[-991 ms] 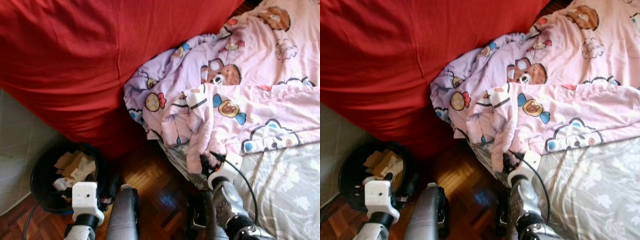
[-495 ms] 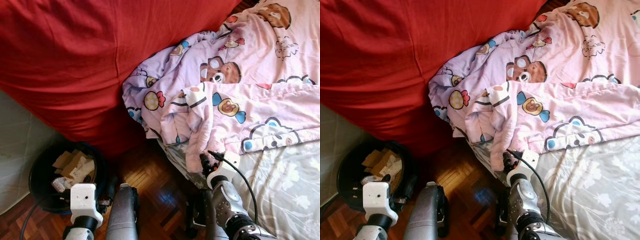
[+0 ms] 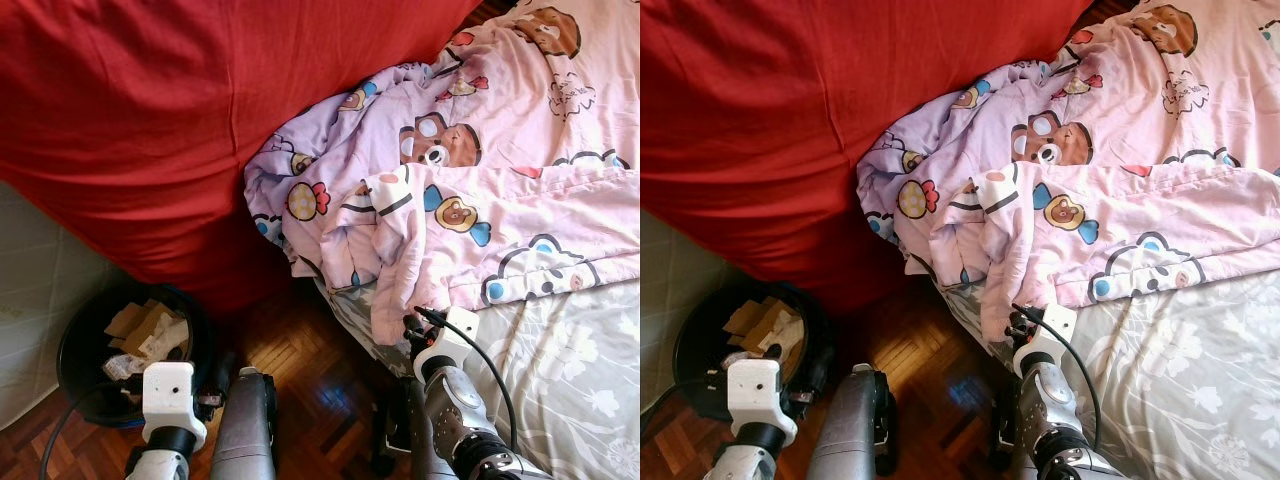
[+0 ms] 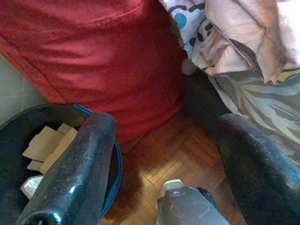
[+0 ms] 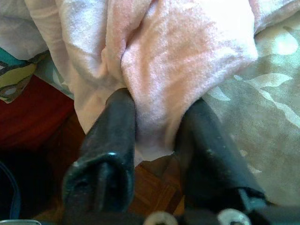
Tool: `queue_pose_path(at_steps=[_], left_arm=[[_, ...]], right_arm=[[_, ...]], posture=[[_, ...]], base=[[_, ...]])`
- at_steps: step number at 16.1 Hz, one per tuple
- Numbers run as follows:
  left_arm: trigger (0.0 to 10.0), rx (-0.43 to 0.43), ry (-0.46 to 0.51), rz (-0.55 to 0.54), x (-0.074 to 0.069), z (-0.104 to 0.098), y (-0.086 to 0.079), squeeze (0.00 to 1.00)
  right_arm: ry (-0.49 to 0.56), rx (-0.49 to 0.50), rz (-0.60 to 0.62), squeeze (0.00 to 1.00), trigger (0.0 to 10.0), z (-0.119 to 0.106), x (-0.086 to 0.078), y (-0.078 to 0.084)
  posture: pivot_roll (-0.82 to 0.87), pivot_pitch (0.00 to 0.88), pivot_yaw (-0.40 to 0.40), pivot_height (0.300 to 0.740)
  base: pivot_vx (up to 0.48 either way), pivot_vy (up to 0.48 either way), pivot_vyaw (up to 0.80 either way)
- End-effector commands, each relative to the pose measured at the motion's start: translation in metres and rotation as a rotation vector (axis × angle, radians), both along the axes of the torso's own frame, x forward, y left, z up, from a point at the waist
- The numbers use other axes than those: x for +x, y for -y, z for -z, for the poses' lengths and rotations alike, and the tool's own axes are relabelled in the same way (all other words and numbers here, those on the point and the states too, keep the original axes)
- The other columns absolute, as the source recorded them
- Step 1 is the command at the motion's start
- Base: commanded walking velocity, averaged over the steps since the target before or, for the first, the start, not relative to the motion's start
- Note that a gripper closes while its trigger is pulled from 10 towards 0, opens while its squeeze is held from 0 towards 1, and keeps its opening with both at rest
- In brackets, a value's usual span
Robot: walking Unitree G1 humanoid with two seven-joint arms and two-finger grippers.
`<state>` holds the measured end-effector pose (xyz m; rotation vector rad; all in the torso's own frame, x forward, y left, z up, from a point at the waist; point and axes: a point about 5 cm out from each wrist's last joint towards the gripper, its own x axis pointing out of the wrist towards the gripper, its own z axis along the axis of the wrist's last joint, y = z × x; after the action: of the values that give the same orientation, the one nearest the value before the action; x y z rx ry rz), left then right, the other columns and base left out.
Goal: Clean up the room
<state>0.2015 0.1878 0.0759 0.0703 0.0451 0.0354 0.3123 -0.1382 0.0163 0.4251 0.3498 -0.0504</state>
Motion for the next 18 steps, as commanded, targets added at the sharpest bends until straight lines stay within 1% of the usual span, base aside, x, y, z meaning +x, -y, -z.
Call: queue_pose_path(at_steps=[1,3,7,9,10,12,13,14,17,18], left_arm=[[10.0,0.015,-0.047,-0.011,-0.005,0.009,-0.003,0.0],[10.0,0.027,-0.049,-0.013,-0.003,0.011,-0.003,0.0],[10.0,0.023,-0.045,-0.017,0.01,0.015,-0.003,0.0],[10.0,0.022,-0.042,-0.018,0.013,0.016,-0.003,0.0],[10.0,0.015,-0.031,-0.019,0.025,0.018,-0.002,0.0],[10.0,0.003,-0.022,-0.014,0.035,0.018,0.0,0.0],[10.0,-0.003,-0.016,-0.011,0.039,0.019,0.002,0.0],[10.0,-0.01,-0.01,-0.007,0.044,0.02,0.005,0.0],[10.0,-0.021,-0.006,-0.004,0.052,0.023,0.007,0.0],[10.0,-0.022,-0.006,0.0,0.054,0.024,0.007,0.0]], right_arm=[[-0.053,0.009,-0.004,0.0,0.0,0.012,-0.01,-0.002],[-0.048,0.009,0.001,0.0,0.0,0.01,-0.008,0.0],[-0.018,0.006,0.026,0.0,0.0,0.002,-0.001,0.006],[-0.013,0.002,0.025,0.0,0.0,0.001,0.0,0.007],[0.024,0.0,0.031,0.0,0.0,-0.006,0.005,0.011],[0.061,-0.028,0.018,0.0,0.0,-0.011,0.008,0.013],[0.076,-0.065,0.003,0.0,0.0,-0.012,0.007,0.015],[0.097,-0.105,-0.008,0.0,10.0,-0.012,0.005,0.019],[0.136,-0.107,0.02,0.0,10.0,-0.014,0.002,0.029],[0.128,-0.106,0.023,0.0,10.0,-0.013,0.001,0.031]], posture=[[0.22,0.407,0.039,0.625],[0.22,0.399,0.036,0.625],[0.2,0.345,0.017,0.625],[0.19,0.333,0.013,0.625],[0.16,0.286,0.001,0.625],[0.13,0.242,-0.007,0.625],[0.12,0.227,-0.01,0.625],[0.1,0.198,-0.014,0.625],[0.08,0.163,-0.013,0.625],[0.06,0.147,-0.009,0.625]], base=[[0.0,0.0,0.0],[0.0,0.0,0.0],[0.0,0.0,0.0],[0.0,0.0,0.0],[0.0,0.0,0.0],[0.0,0.0,0.0],[0.0,0.0,0.0],[0.0,0.0,0.0],[0.0,0.0,0.0],[0.0,0.0,0.0]])
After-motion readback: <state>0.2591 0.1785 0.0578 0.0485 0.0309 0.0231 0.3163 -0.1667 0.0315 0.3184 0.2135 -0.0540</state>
